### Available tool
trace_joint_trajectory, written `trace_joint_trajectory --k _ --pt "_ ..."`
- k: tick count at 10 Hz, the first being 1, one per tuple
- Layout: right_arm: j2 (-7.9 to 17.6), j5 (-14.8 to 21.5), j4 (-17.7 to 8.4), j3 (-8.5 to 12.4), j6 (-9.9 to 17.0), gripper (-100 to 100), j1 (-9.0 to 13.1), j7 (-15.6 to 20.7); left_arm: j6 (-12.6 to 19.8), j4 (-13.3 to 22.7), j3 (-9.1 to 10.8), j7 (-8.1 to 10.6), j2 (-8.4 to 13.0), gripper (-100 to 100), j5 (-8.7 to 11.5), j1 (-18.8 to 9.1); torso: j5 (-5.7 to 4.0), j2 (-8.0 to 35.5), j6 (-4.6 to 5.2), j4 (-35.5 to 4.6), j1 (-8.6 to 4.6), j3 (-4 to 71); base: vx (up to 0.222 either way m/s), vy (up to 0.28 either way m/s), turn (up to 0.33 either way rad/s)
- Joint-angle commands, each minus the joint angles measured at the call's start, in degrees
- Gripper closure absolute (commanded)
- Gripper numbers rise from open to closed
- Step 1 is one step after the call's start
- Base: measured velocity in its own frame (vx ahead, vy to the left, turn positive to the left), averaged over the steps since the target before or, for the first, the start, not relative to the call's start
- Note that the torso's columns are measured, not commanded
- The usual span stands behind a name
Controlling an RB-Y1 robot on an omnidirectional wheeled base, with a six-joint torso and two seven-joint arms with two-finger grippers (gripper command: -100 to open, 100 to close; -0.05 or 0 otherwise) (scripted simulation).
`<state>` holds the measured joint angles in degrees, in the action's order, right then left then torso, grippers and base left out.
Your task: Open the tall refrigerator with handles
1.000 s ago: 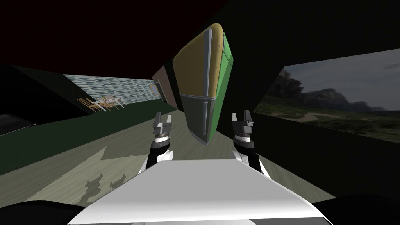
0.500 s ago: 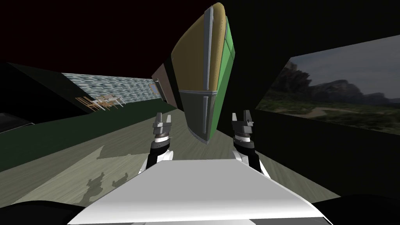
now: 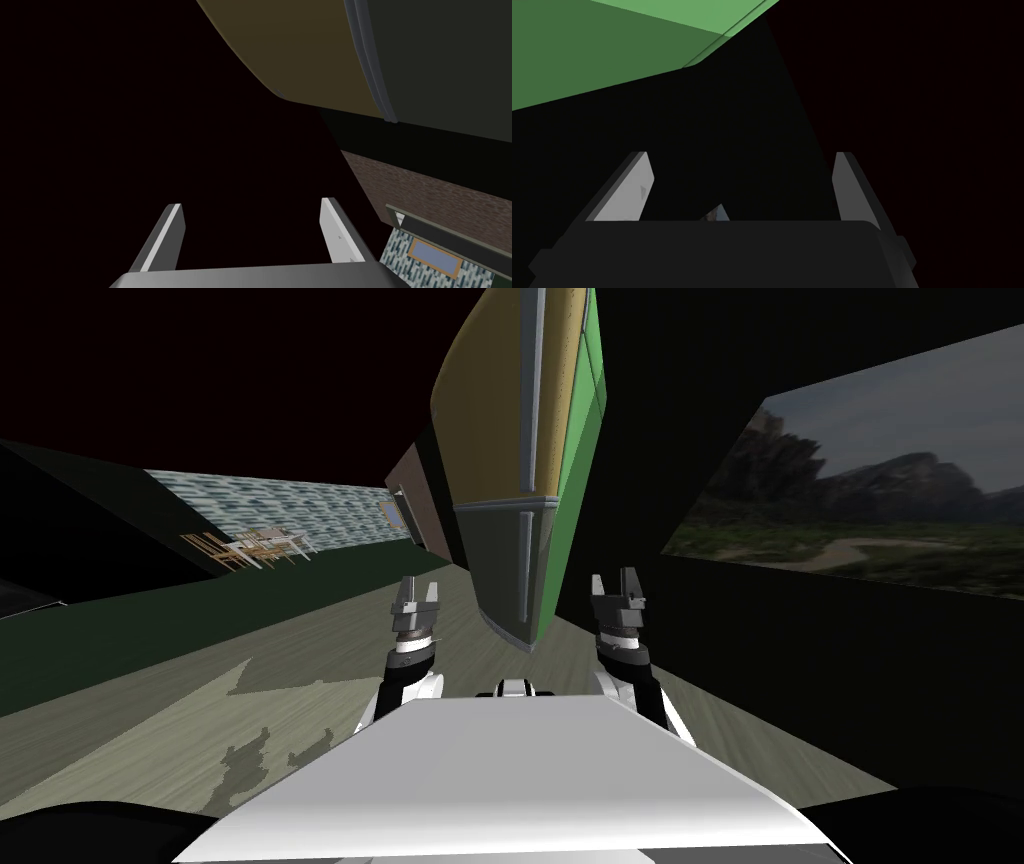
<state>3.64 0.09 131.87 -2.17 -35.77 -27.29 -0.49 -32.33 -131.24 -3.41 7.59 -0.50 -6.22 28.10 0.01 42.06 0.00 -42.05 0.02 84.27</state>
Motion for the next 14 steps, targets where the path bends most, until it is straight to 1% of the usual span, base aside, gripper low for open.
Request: trace_joint_trajectory --k 1,2,3,4,5,6,7,8,9,10,11,12,13,14 --pt "2.9 4.3 -1.2 0.7 -3.1 -100 3.5 0.7 0.0 0.0 0.00 0.00 0.0 0 0.0 0.0 0.00 0.1 0.00 -0.2 0.00 0.3 0.017 0.006 -0.070" --pt "3.8 5.8 -1.7 1.0 -4.5 -100 5.4 1.1 0.0 0.0 0.00 0.00 0.0 0 0.0 0.0 -0.01 0.2 -0.01 -0.2 -0.01 0.3 0.022 0.004 -0.071" --pt "3.8 6.8 -1.7 1.0 -4.5 -100 5.4 1.1 0.0 0.0 0.00 0.00 0.0 0 0.0 0.0 -0.01 0.2 0.00 -0.2 -0.02 0.3 0.017 0.003 -0.020" --pt "4.6 8.8 -2.4 1.4 -6.0 -100 7.5 1.6 0.0 0.0 0.00 0.00 0.0 0 0.0 0.0 -0.01 0.2 -0.01 -0.2 -0.01 0.3 0.015 0.000 -0.065" --pt "4.6 9.5 -2.4 1.4 -6.0 -100 7.5 1.6 0.0 0.0 0.00 0.00 0.0 0 0.0 0.0 -0.01 0.2 0.00 -0.2 -0.02 0.3 0.013 0.002 -0.033" --pt "5.5 11.7 -3.0 1.8 -7.7 -100 9.9 2.1 0.0 0.0 0.00 0.00 0.0 0 0.0 0.0 -0.01 0.2 0.00 -0.2 -0.02 0.3 0.016 0.001 -0.068" --pt "5.5 12.5 -3.0 1.8 -7.7 -100 9.9 2.1 0.0 0.0 0.00 0.00 0.0 0 0.0 0.0 -0.01 0.2 0.00 -0.2 -0.02 0.3 0.013 0.002 -0.041" --pt "6.2 14.6 -3.7 2.2 -9.4 -100 12.2 2.7 0.0 0.0 0.00 0.00 0.0 0 0.0 0.0 -0.01 0.2 -0.01 -0.2 -0.01 0.3 0.019 -0.002 -0.069" --pt "6.2 15.7 -3.7 2.2 -9.4 -100 12.5 2.7 0.0 0.0 0.00 0.00 0.0 0 0.0 0.0 -0.01 0.2 0.00 -0.2 -0.02 0.3 0.018 -0.001 -0.048" --pt "7.0 17.6 -4.4 2.6 -11.3 -100 14.8 3.3 0.0 0.0 0.00 0.00 0.0 0 0.0 0.0 -0.01 0.2 0.00 -0.2 -0.02 0.3 0.019 0.000 -0.090" --pt "7.0 19.1 -4.4 2.6 -11.3 -100 15.3 3.3 0.0 0.0 0.00 0.00 0.0 0 0.0 0.0 -0.01 0.2 0.00 -0.2 -0.01 0.3 0.017 0.003 -0.043" --pt "7.7 21.0 -5.1 3.0 -13.3 -100 17.6 3.9 0.0 0.0 0.00 0.00 0.0 0 0.0 0.0 0.00 0.2 -0.01 -0.2 0.00 0.3 0.022 0.005 -0.096" --pt "7.7 22.8 -5.1 3.0 -13.3 -100 18.2 3.9 0.0 0.0 0.00 0.00 0.0 0 0.0 0.0 0.00 0.2 0.00 -0.2 0.00 0.3 0.019 0.004 -0.045" --pt "8.4 24.4 -5.9 3.5 -15.4 -100 20.3 4.6 0.0 0.0 0.00 0.00 0.0 0 0.0 0.0 -0.01 0.2 -0.01 -0.2 -0.02 0.3 0.023 0.001 -0.103"
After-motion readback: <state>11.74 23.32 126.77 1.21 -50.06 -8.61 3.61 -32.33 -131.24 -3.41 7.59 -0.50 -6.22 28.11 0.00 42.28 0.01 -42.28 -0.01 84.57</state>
